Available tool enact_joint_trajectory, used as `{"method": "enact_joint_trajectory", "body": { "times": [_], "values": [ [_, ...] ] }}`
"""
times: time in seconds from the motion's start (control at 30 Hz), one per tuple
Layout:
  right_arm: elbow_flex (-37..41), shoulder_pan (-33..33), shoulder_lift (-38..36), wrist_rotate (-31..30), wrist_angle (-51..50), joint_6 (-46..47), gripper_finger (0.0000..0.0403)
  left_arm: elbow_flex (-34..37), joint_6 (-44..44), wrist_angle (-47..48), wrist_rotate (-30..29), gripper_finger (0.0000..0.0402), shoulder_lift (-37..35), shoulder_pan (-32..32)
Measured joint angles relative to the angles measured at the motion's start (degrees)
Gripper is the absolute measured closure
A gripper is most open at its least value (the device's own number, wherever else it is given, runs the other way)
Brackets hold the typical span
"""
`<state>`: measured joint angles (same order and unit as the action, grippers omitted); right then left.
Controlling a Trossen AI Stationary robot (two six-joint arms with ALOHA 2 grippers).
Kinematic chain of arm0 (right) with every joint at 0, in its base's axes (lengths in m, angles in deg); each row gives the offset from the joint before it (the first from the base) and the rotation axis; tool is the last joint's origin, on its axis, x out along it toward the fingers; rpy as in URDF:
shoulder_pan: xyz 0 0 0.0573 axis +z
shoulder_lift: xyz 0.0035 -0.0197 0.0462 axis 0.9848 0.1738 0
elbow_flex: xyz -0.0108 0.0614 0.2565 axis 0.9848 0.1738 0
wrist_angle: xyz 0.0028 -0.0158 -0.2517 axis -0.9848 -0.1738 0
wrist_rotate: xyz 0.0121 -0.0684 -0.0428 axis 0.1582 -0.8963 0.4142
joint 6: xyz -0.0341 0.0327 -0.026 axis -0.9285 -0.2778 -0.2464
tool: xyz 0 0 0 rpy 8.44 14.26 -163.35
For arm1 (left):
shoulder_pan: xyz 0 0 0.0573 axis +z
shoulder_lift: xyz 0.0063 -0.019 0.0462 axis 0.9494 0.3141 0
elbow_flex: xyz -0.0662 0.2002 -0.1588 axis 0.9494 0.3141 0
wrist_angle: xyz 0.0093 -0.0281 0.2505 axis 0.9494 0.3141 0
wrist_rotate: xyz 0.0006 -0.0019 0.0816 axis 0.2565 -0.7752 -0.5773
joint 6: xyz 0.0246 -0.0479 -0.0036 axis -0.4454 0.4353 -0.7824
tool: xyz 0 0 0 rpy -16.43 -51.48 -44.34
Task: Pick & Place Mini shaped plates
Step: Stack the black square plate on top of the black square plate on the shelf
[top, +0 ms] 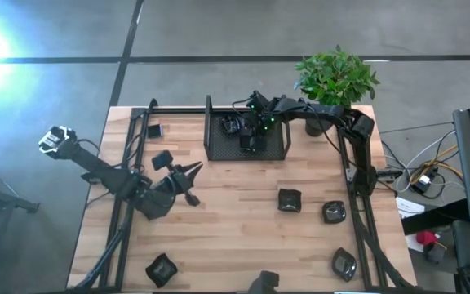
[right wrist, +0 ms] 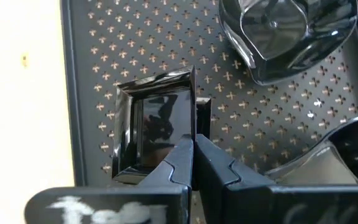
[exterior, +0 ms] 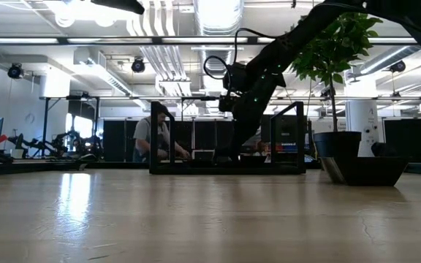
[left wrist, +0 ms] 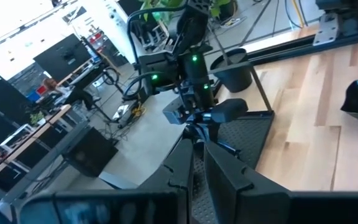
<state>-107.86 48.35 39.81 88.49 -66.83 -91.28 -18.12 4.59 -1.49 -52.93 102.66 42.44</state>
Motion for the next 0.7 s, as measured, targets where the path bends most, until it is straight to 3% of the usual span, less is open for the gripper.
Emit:
{"method": "enact_joint_trajectory", "body": {
  "times": [0.37,0.7],
  "values": [
    [0.0,0.0,0.0,-2.3,-0.5,3.0,0.0389,0.1,0.1,0.0,0.0,0.0365,0.0,0.3],
    [0.0,0.0,-0.1,-2.3,-1.5,3.6,0.0312,0.2,0.2,0.0,0.1,0.0365,0.0,0.3]
  ]
}}
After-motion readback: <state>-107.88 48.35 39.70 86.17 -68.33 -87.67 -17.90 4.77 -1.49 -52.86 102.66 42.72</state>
